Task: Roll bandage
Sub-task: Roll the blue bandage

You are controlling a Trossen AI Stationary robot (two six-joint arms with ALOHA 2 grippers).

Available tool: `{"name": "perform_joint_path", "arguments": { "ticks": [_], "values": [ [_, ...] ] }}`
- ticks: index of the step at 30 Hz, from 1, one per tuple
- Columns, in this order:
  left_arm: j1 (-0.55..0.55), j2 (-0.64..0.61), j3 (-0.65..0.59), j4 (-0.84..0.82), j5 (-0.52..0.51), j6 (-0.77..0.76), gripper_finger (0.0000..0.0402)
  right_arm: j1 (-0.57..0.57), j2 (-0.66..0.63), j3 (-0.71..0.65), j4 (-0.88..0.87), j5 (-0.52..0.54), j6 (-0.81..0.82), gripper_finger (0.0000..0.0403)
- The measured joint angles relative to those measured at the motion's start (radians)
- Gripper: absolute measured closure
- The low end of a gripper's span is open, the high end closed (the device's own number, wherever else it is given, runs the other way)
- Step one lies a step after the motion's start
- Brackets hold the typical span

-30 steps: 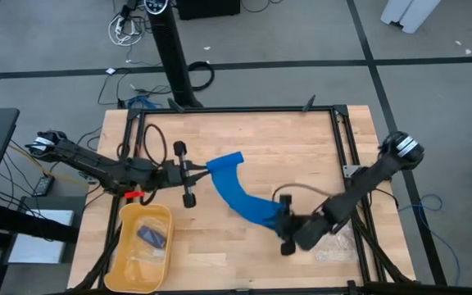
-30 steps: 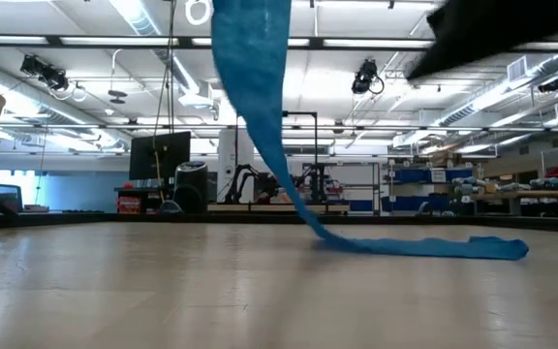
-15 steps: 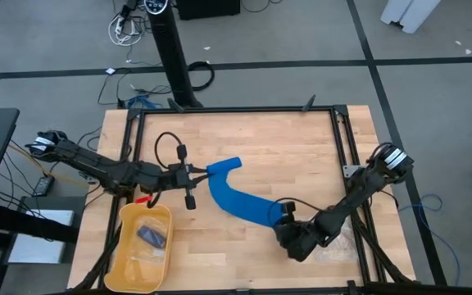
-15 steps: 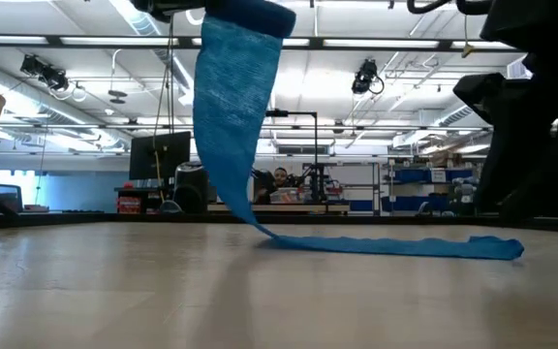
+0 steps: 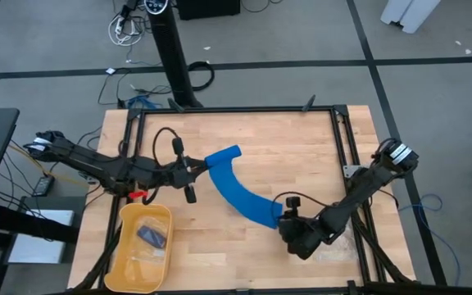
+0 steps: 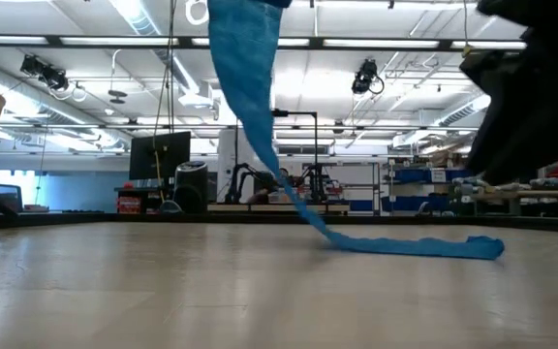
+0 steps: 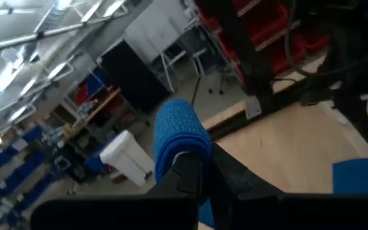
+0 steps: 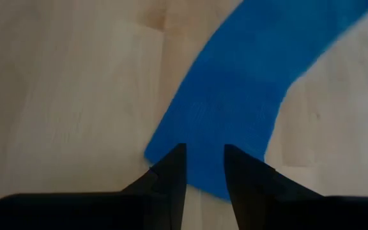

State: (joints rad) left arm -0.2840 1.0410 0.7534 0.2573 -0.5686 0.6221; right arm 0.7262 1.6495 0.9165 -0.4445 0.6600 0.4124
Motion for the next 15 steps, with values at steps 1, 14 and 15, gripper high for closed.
{"name": "perform_joint_path", "arguments": {
  "ticks": [1, 14, 15],
  "values": [
    [0.0, -0.001, 0.02, -0.047, 0.001, 0.0, 0.0384, 0.004, -0.003, 0.0, -0.01, -0.001, -0.023, 0.0298],
    [0.003, 0.0, 0.067, -0.228, -0.003, -0.039, 0.0384, -0.102, 0.034, 0.0, -0.032, -0.173, -0.225, 0.0298],
    [0.003, 0.0, 0.067, -0.232, -0.003, -0.045, 0.0384, -0.109, 0.034, 0.0, -0.033, -0.187, -0.238, 0.0298]
  ]
}}
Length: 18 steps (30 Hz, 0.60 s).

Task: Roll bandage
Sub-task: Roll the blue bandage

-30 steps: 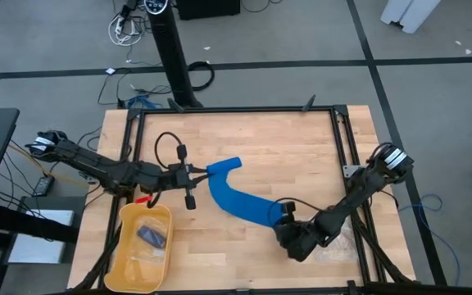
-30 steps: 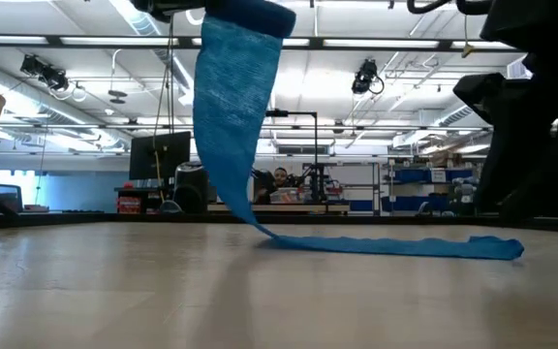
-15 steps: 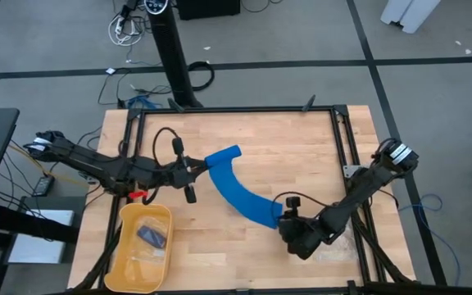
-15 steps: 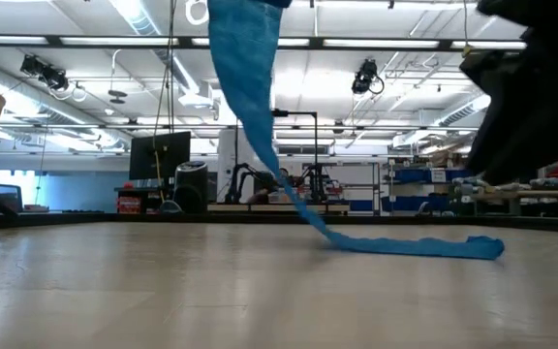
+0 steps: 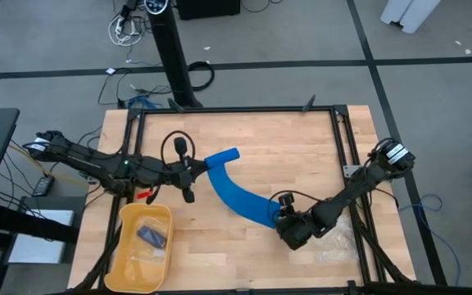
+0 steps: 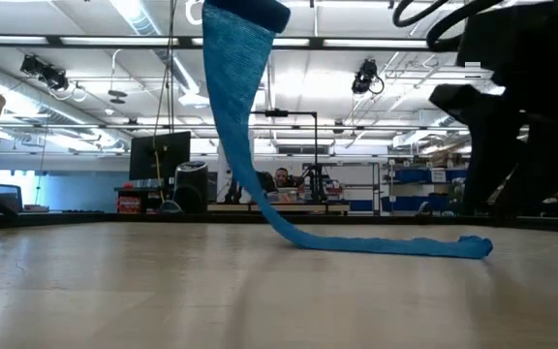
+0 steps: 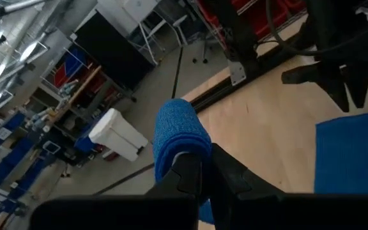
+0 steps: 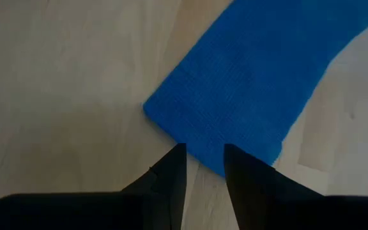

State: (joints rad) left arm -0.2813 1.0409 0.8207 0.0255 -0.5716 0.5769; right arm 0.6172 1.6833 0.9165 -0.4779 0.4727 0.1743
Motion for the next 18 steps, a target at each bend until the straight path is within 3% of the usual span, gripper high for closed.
{"name": "perform_joint_path", "arguments": {
  "ticks": [18],
  "values": [
    [0.002, 0.0, 0.0, -0.002, 0.0, -0.018, 0.0384, -0.061, 0.051, 0.0, 0.07, -0.136, -0.145, 0.0304]
  ]
}}
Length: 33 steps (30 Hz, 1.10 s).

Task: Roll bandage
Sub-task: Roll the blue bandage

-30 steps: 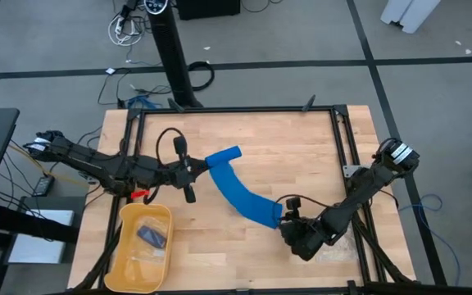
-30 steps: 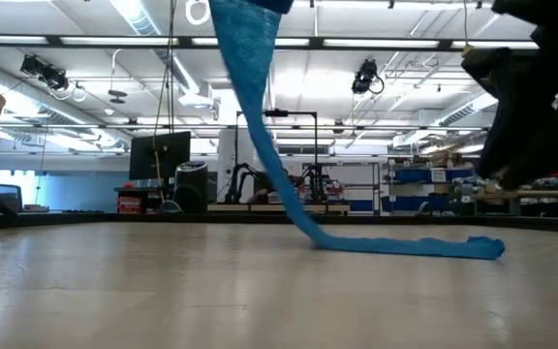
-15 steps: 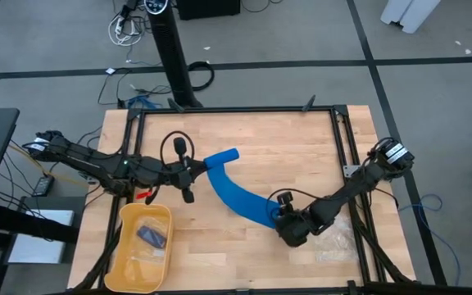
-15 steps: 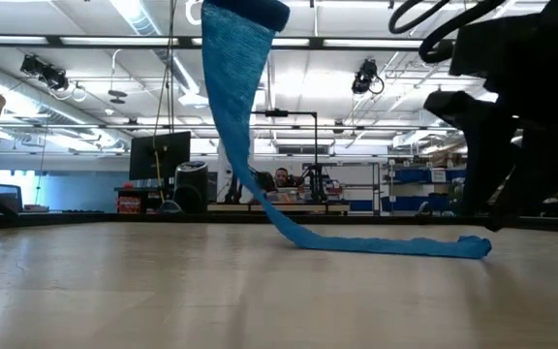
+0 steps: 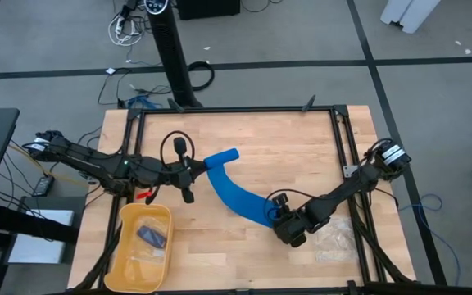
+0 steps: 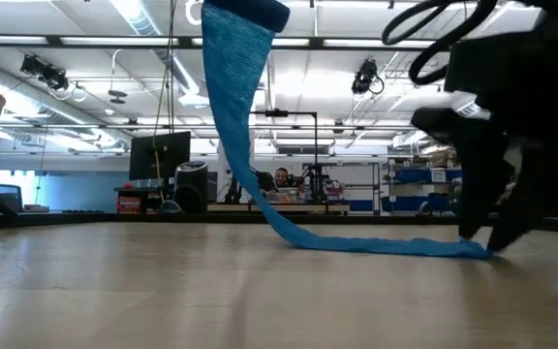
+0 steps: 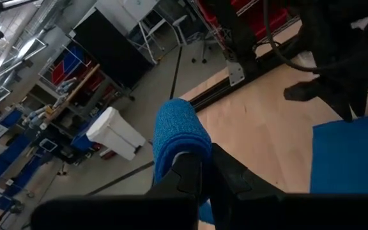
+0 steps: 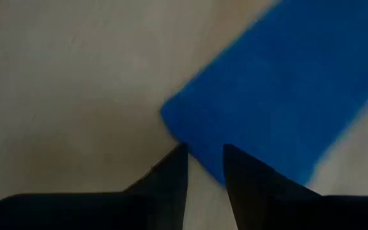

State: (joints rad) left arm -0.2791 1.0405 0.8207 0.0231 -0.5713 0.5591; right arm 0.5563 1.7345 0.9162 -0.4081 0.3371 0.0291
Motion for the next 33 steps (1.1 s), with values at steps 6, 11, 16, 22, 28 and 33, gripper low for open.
{"name": "perform_joint_path", "arguments": {
  "ticks": [6, 11, 16, 22, 28, 33],
  "values": [
    [0.007, 0.0, 0.0, -0.001, 0.003, -0.014, 0.0384, 0.014, 0.039, 0.004, 0.028, 0.047, 0.008, 0.0321],
    [0.007, 0.0, 0.0, -0.002, 0.004, -0.021, 0.0384, 0.045, 0.005, 0.046, -0.006, 0.079, 0.061, 0.0389],
    [0.007, -0.001, 0.0, -0.003, -0.002, -0.035, 0.0384, 0.112, -0.013, 0.188, -0.083, 0.136, 0.092, 0.0395],
    [0.007, -0.021, 0.0, -0.03, -0.038, -0.032, 0.0384, 0.198, -0.016, 0.392, -0.259, 0.269, 0.078, 0.0394],
    [0.007, -0.021, -0.001, -0.111, -0.038, -0.075, 0.0384, 0.168, -0.016, 0.337, -0.312, 0.243, 0.127, 0.0358],
    [0.007, -0.019, -0.027, -0.117, -0.038, -0.094, 0.0384, 0.109, -0.01, 0.222, -0.27, 0.176, 0.123, 0.0321]
  ]
}}
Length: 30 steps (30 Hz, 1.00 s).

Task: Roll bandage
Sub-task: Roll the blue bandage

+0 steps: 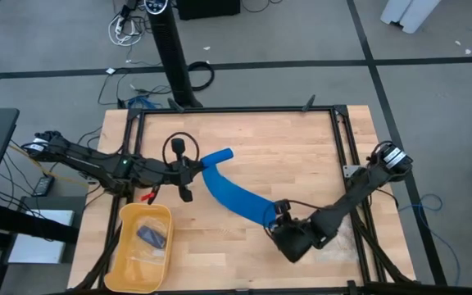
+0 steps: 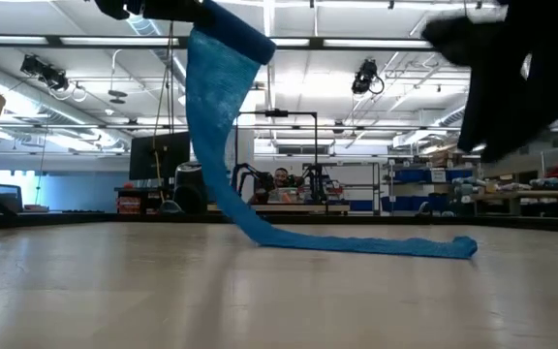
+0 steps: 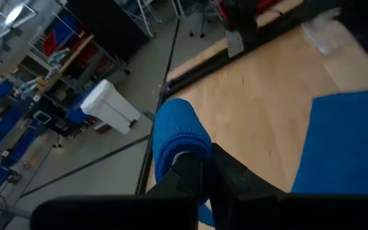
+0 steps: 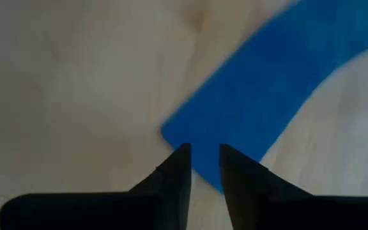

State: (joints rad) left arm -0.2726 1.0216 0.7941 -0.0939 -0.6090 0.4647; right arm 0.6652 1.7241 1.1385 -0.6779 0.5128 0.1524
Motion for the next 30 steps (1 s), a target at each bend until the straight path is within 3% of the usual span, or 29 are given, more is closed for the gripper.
{"name": "perform_joint_path", "arguments": {
  "ticks": [7, 30],
  "values": [
    [0.002, 0.0, -0.009, 0.005, 0.0, -0.006, 0.0384, -0.035, 0.005, -0.11, 0.11, -0.033, -0.074, 0.0308],
    [0.012, 0.0, -0.009, -0.003, 0.0, -0.024, 0.0384, -0.066, 0.009, -0.169, 0.193, -0.078, -0.215, 0.0314]
  ]
}}
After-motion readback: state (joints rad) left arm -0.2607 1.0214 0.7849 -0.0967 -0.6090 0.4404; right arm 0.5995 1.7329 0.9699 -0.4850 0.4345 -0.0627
